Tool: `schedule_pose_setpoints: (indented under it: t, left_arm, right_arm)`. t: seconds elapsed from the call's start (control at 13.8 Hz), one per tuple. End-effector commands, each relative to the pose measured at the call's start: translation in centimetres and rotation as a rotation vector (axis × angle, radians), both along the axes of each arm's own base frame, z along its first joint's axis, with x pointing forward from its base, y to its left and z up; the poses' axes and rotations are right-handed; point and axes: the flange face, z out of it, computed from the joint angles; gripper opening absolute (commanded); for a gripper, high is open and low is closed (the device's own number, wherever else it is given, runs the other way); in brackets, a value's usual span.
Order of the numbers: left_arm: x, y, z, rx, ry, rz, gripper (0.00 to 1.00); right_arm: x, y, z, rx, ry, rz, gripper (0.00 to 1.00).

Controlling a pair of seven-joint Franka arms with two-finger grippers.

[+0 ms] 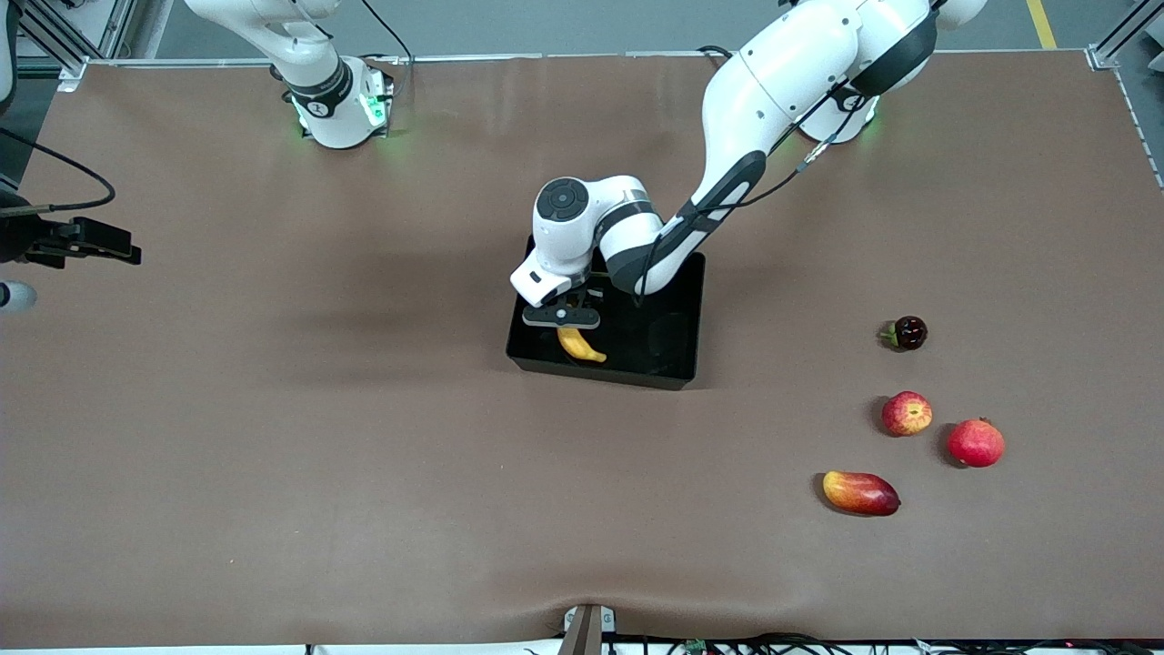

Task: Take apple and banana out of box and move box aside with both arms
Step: 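Lift the banana out with the left gripper while the right gripper reaches the box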

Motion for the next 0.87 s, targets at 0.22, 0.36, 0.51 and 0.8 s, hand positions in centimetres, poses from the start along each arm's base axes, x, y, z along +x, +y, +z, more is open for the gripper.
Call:
schedule_pose_setpoints:
  t: [0.22,0.36,0.51,0.8]
  left_arm:
    - [0.7,0.0,7.0,0.007,-0.082,0.021,0.0]
    - [0.4,-0.1,9.5,0.022,-0.099,0.022,0.0]
    - [0.3,0.3,12.9,0.033,-0.117,0.029,0.0]
    - [3.3,5.1,19.7,0.053,-0.088,-0.016,0.0]
  right_arm:
    - [0.1,3.8,-1.2,0.196,0.066,-0.044,1.0]
    - [0.7,8.7,-2.8,0.188,0.106,-0.057,1.0]
    - [1.3,14.6,-6.2,0.158,0.171,-0.012,1.0]
    - [1.4,19.3,-11.0,0.149,0.176,-0.012,1.0]
